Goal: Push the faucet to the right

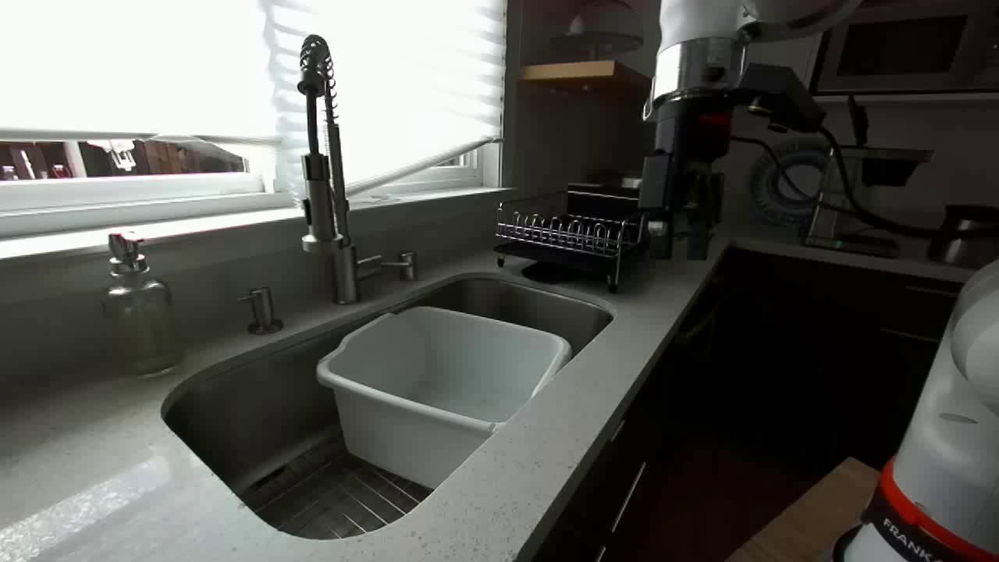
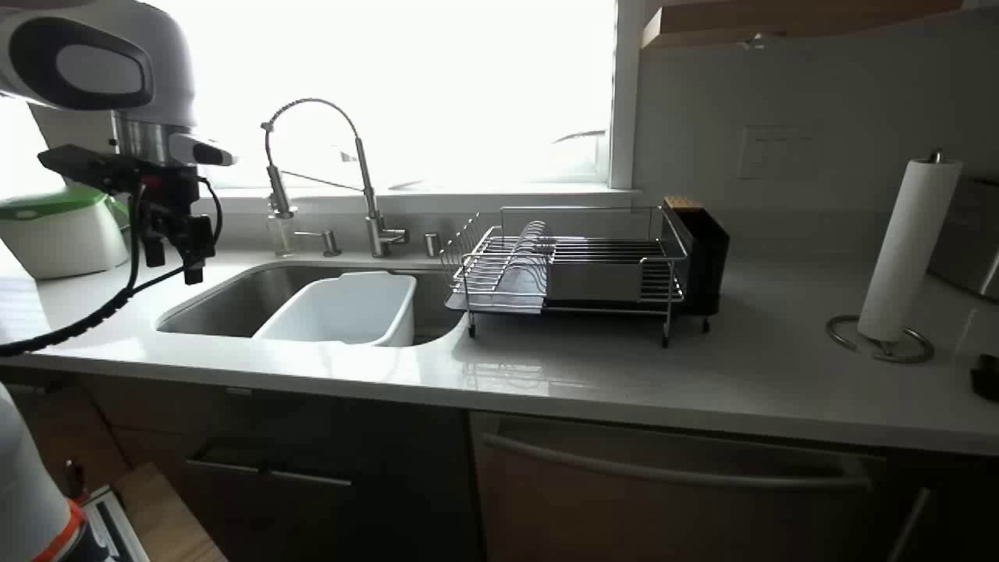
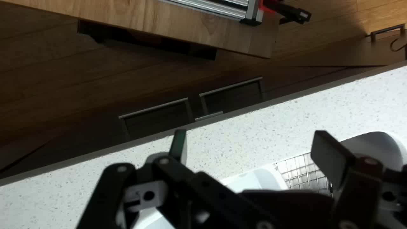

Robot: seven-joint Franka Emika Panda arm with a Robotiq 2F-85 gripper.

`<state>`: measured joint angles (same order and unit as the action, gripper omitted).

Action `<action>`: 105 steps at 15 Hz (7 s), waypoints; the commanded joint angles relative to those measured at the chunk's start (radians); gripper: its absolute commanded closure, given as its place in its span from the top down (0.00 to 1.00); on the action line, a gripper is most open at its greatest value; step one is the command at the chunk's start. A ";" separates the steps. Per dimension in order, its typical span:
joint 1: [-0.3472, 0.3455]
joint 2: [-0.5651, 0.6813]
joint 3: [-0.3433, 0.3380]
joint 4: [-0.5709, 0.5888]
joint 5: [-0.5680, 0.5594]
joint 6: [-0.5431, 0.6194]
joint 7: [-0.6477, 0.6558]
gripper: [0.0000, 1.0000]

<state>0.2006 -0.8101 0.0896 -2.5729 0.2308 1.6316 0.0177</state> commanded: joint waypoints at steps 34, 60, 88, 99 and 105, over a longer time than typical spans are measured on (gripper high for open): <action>-0.021 0.440 0.464 0.608 -0.169 0.427 0.533 1.00; 0.427 1.207 0.267 1.253 -1.112 0.057 1.449 1.00; 0.037 0.713 0.123 0.487 -0.911 0.698 1.199 1.00; -0.048 0.747 0.098 0.425 -1.336 0.759 1.794 1.00; -0.017 0.689 0.102 0.393 -0.988 0.639 1.421 1.00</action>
<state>0.1657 -0.0617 0.1925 -2.1478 -0.9410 2.3041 1.6353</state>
